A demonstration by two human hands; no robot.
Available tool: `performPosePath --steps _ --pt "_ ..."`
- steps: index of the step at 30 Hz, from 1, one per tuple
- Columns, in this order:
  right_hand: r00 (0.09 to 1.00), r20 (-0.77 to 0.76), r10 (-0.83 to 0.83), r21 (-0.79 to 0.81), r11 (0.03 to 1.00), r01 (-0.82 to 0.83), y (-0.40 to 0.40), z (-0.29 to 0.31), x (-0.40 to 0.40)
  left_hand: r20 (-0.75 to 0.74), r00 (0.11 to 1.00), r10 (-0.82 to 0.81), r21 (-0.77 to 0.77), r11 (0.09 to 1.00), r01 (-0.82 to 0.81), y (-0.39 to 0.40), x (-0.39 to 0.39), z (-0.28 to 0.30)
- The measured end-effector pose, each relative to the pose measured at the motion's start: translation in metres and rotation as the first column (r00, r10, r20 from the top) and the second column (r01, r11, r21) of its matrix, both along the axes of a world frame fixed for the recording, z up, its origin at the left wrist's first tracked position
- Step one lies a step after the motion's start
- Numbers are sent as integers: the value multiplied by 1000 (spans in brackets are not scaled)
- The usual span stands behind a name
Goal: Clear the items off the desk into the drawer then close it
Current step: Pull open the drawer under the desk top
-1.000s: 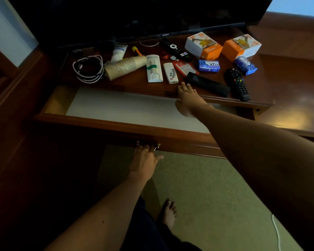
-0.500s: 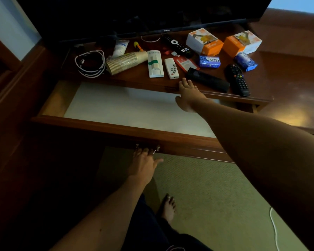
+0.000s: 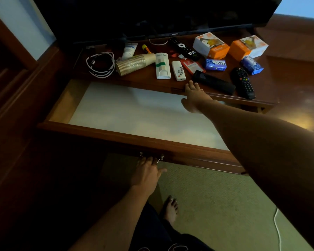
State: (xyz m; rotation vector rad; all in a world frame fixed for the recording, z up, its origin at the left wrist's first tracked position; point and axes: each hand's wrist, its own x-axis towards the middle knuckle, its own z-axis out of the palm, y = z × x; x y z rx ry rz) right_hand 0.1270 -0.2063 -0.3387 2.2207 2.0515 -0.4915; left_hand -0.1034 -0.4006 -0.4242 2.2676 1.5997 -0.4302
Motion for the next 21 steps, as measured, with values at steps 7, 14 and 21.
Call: performPosePath --steps 7,14,21 --pt "1000 6 -13 -12 1000 13 -2 0 -1 -12 1000 -13 -20 1000 13 -11 -5 -2" --pt "1000 12 -17 -22 1000 17 -1 1 -1 -42 999 -30 -14 999 29 -19 -8 0" --pt "1000 18 -6 -25 1000 6 -4 1 0 -56 998 -39 -32 999 37 -22 -8 4"
